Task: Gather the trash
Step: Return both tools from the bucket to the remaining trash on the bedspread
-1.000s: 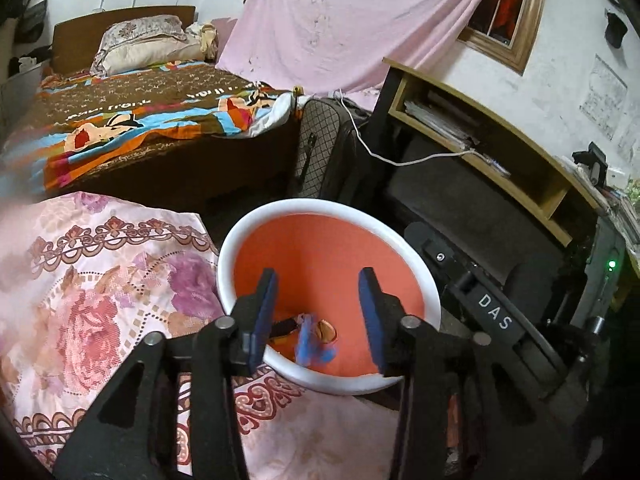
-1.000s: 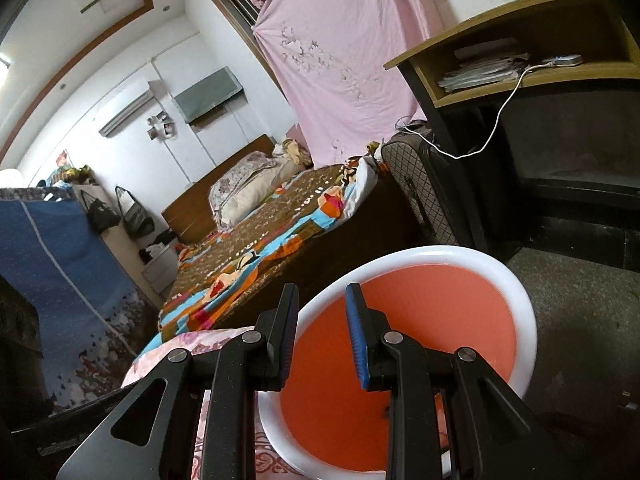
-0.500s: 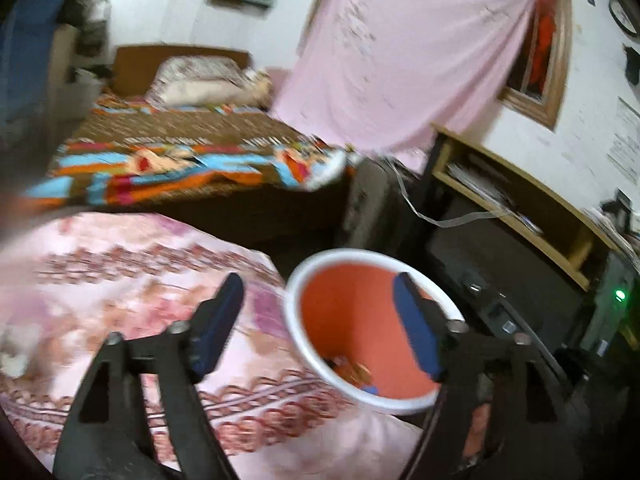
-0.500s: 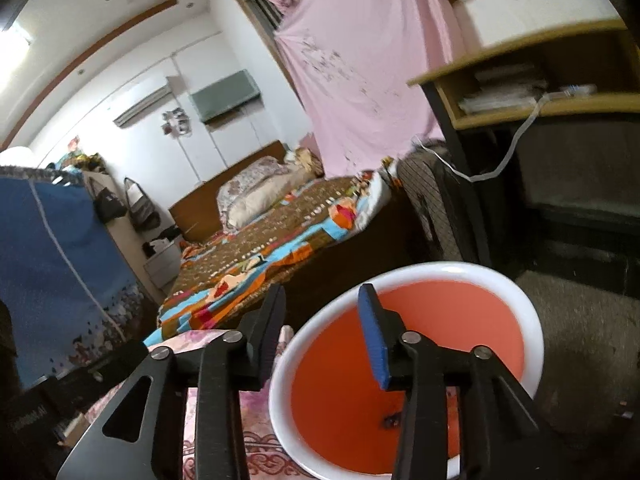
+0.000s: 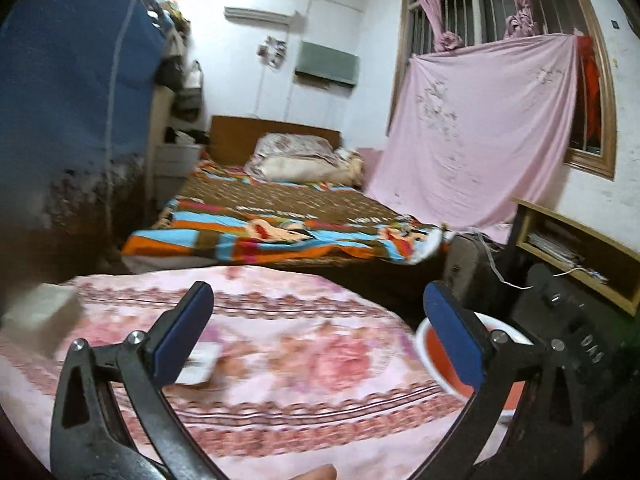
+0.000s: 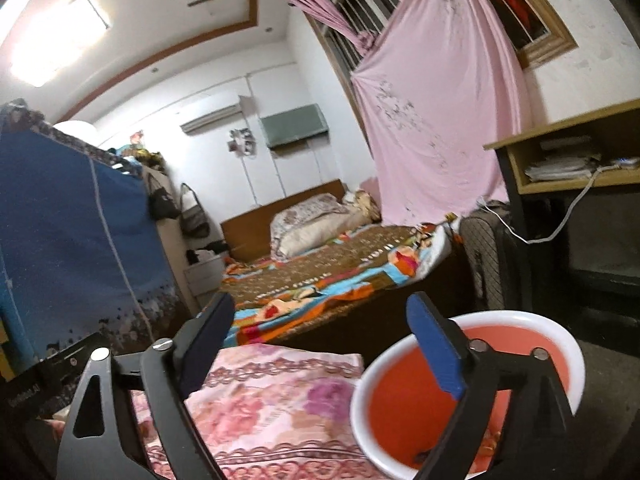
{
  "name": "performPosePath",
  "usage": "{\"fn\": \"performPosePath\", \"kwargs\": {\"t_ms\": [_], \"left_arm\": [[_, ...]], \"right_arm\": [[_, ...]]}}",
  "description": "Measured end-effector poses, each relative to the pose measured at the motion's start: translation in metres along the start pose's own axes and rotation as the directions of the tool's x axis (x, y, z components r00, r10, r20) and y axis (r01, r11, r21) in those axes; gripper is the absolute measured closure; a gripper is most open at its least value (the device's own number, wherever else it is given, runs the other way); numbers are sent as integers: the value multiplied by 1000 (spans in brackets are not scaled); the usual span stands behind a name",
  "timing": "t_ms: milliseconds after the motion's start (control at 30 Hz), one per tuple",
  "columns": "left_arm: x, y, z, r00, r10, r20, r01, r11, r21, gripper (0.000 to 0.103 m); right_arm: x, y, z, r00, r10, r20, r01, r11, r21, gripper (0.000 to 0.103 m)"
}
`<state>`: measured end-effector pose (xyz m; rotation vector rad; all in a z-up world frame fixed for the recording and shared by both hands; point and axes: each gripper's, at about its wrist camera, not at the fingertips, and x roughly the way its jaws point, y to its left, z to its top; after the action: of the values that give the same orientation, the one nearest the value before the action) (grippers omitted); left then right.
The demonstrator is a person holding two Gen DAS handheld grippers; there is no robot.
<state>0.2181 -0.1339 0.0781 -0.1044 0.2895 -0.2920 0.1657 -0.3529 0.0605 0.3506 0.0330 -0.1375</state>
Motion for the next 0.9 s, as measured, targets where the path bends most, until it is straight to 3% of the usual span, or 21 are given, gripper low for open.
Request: {"fn": "performPosePath", "kwargs": {"t_ms": [33,200,500,900], "left_arm": [[-4,2,-1,1000,12,10,-12,1000,3,12],[-25,30,-10,995,94,28,-95,996,2,11],[-55,68,-18,973,215,90,-211,976,-51,12],[-69,105,-21,930,304,206,-317,948,31,11]], "right_arm": [[-1,3,0,1000,13,7,-13,1000,-4,0],[-8,23,-4,996,82,46,-80,996,-36,0],[-14,59,-19,982,188,31,-184,976,-117,0],[-17,124,-39,936,351,18,-328,891,-315,0]]}}
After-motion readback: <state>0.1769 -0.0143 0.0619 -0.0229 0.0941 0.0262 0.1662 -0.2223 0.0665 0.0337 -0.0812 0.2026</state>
